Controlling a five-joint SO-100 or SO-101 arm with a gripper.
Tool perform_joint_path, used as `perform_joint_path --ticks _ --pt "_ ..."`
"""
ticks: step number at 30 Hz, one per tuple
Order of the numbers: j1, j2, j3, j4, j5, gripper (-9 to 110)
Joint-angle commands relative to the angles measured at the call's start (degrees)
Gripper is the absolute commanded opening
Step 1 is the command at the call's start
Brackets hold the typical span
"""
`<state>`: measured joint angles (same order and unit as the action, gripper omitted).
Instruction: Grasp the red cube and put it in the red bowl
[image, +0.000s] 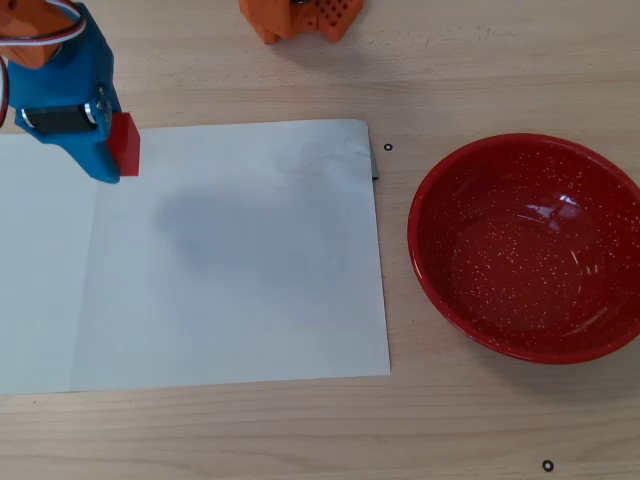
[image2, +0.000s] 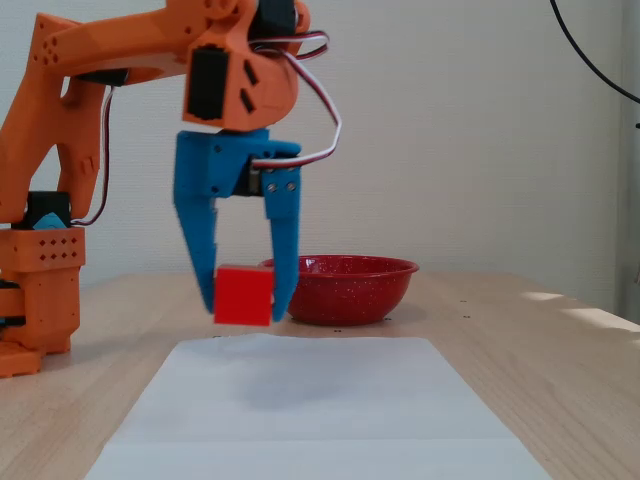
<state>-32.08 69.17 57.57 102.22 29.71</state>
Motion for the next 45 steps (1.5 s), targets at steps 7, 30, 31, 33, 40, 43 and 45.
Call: perform_joint_path --ticks 7,30,31,33,40,43,45 --pt "9.23 12.57 -9.67 5.27 -5.98 0" --pt "43.51 19.25 -17.05 8.00 -23.82 0" --pt "45.53 19.25 -17.31 7.73 -24.87 0" --pt "49.57 19.25 -17.58 6.86 -26.81 0" --pt "61.79 18.37 -16.87 0.18 -33.22 0" --pt "65.48 18.02 -14.59 -4.22 -34.89 0" --pt "67.32 17.93 -12.04 -7.91 -35.60 0"
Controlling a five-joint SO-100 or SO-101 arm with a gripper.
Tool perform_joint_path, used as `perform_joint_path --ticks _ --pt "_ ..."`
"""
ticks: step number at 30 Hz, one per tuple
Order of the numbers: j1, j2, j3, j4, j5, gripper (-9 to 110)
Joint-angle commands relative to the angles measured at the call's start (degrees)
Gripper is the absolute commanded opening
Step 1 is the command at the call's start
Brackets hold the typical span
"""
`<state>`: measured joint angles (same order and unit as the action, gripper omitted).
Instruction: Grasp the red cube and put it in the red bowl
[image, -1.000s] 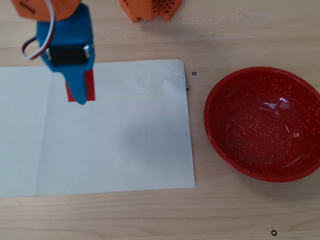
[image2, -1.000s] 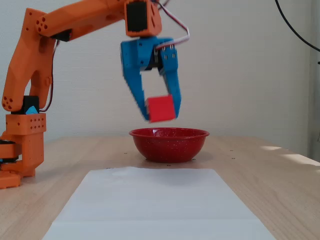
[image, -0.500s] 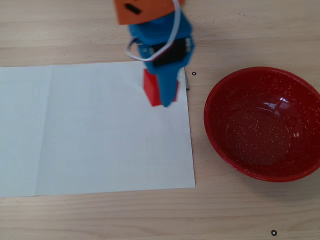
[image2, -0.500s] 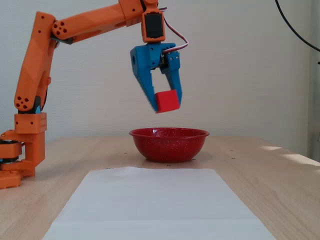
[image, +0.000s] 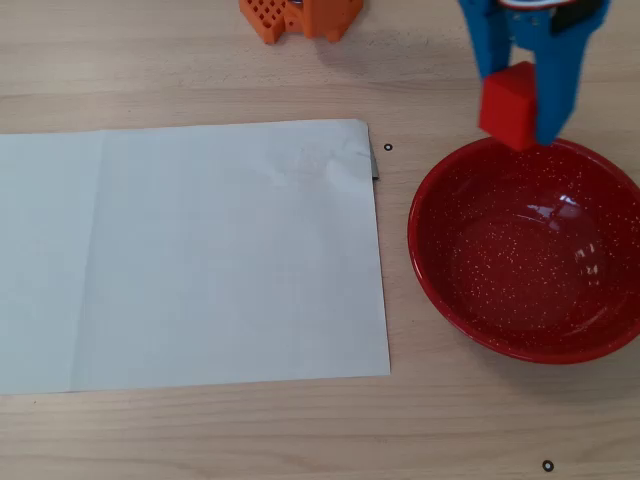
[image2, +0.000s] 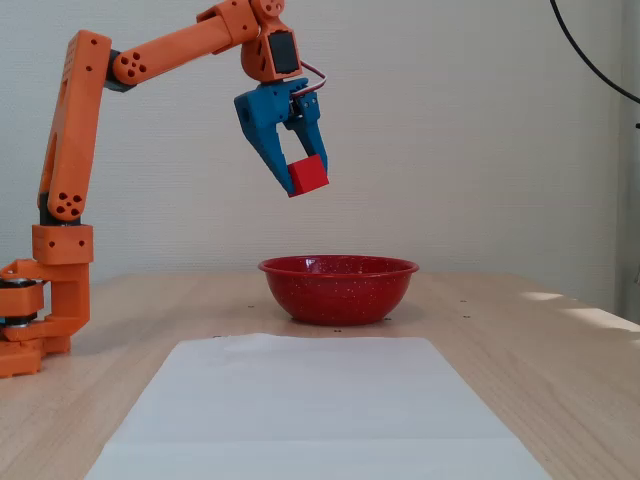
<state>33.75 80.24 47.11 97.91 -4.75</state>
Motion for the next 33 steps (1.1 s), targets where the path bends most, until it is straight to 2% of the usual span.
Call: perform_joint_path --ticks 1,7,15,20,25,33 --pt "2.11 6.77 0.00 -5.71 -1.14 0" --pt "4.22 6.33 9.93 -19.07 0.00 2" --pt "3.34 5.01 16.26 -23.38 0.09 35" --pt "1.76 5.19 15.82 -21.97 -0.44 41" --pt "0.26 5.80 12.74 -18.72 -0.79 36" --pt "-3.69 8.44 4.66 -9.84 0.70 4"
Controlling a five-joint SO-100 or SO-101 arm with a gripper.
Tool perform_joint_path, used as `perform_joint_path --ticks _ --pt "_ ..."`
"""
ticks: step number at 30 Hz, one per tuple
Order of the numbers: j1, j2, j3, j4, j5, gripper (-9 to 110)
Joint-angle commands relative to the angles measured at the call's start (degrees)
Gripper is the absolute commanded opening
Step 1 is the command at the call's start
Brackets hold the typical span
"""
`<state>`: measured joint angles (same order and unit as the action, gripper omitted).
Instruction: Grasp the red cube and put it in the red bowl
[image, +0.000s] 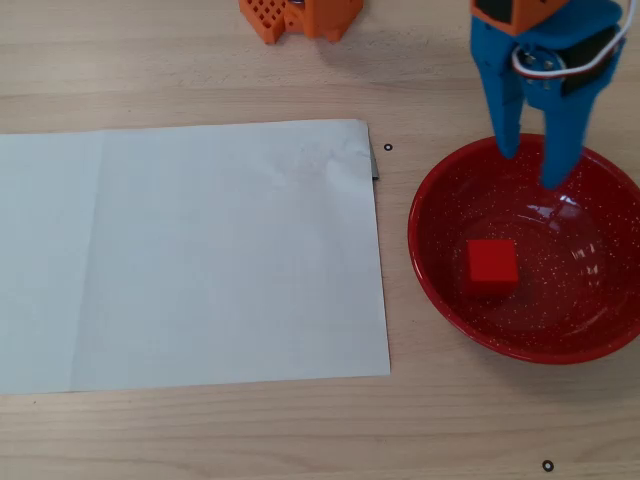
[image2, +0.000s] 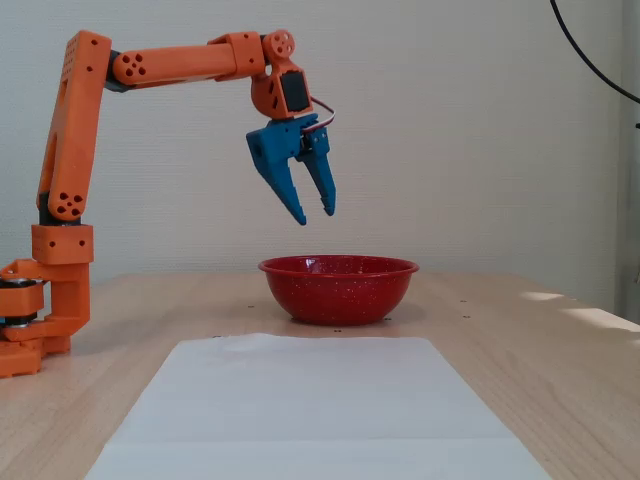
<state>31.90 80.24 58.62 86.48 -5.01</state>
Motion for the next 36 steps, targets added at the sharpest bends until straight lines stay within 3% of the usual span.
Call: perform_joint_path --ticks 1,11,16,26,36 --pt "-2.64 8.79 -7.91 2.55 0.97 0" --pt "-12.30 15.64 -12.83 7.82 2.99 0" --pt "-18.02 24.35 -3.96 4.92 3.34 0" --pt "-25.66 48.78 33.49 -16.44 3.43 0" --pt "-27.69 71.72 72.07 -47.02 0.79 0"
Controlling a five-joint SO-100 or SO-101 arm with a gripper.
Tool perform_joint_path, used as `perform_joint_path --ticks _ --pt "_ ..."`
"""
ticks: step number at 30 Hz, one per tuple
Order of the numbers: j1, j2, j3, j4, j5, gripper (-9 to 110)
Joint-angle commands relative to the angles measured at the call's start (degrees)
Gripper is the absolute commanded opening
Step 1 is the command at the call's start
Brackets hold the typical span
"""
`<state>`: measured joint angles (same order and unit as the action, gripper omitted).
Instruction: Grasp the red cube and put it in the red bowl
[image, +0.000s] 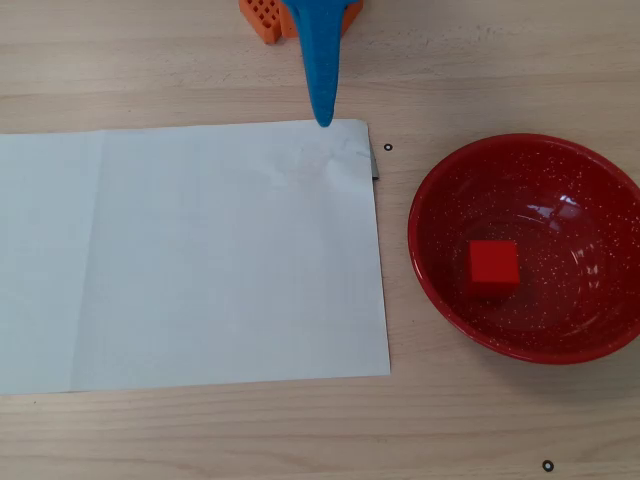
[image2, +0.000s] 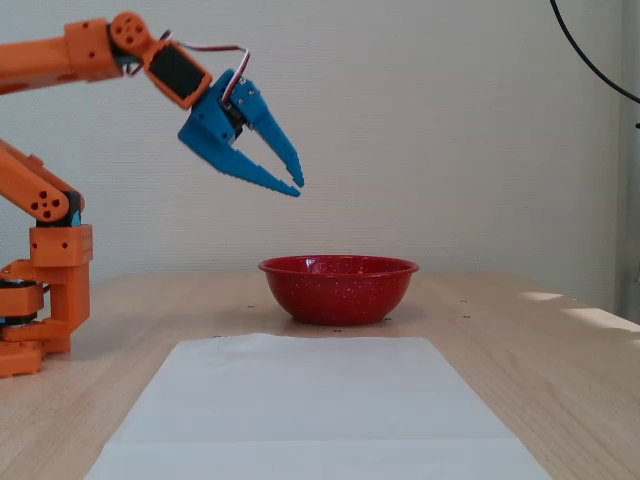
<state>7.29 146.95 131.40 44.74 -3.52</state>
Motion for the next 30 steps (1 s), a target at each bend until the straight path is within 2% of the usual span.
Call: perform_joint_path --ticks 1,8,18,22,30 --pt "-3.16 6.42 2.20 -7.73 -1.23 0" --pt "-3.08 16.08 19.42 -20.83 -2.99 0" --pt "-3.25 33.31 41.57 -26.54 -1.58 0" --pt "-3.52 38.41 47.99 -25.31 -1.58 0" --pt "-2.55 41.84 48.52 -5.36 -7.73 0"
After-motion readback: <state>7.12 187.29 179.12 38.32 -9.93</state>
